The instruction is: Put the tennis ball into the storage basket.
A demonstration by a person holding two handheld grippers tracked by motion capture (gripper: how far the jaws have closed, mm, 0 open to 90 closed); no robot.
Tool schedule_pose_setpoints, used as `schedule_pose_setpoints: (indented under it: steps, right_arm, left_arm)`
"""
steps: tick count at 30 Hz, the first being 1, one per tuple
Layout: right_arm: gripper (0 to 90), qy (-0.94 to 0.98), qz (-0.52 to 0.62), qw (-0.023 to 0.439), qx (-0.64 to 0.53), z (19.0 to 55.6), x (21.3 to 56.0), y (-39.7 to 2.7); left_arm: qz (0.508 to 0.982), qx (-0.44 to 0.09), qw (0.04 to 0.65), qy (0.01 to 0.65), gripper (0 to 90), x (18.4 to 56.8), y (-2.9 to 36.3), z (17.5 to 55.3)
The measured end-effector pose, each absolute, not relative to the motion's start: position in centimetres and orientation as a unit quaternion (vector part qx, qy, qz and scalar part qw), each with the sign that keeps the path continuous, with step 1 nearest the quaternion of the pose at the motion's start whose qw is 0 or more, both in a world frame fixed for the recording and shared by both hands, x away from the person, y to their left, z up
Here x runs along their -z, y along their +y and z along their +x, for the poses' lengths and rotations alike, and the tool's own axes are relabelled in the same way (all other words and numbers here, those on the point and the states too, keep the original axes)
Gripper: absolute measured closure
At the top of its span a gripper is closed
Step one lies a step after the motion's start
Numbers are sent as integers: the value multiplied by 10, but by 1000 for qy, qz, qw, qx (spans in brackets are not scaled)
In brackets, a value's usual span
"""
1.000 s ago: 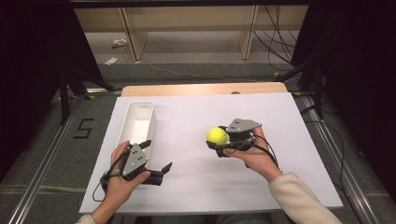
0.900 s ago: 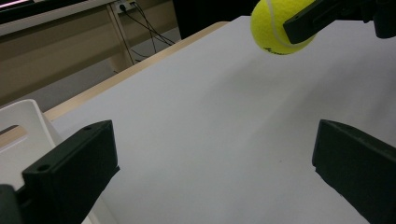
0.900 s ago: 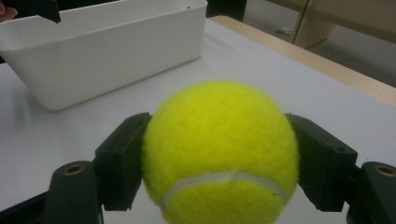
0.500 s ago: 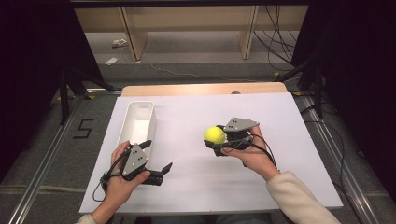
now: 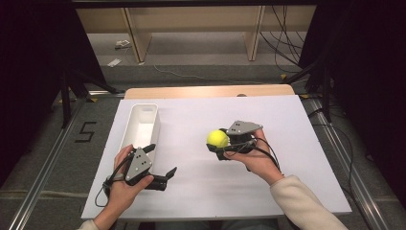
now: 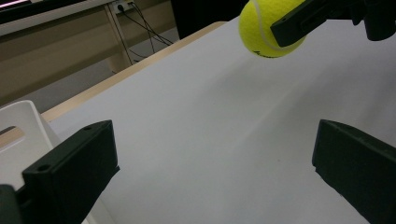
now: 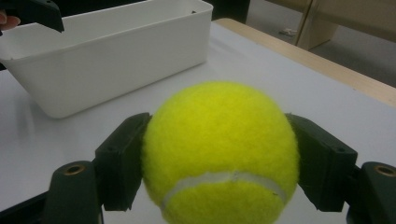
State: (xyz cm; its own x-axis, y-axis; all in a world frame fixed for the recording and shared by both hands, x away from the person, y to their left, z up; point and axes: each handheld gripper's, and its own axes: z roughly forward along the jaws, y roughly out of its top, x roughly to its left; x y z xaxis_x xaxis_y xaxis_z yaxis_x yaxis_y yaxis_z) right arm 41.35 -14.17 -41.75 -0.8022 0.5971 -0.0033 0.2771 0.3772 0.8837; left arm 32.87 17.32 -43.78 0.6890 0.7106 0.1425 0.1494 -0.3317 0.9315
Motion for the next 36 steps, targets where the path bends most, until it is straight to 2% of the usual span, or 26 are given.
schedule_pose_setpoints:
  steps: [36]
  right_arm:
    - [269,805,273,162,-501,421,418,-129]
  left_arm:
    - [769,-277,507,273,0,436,173,327]
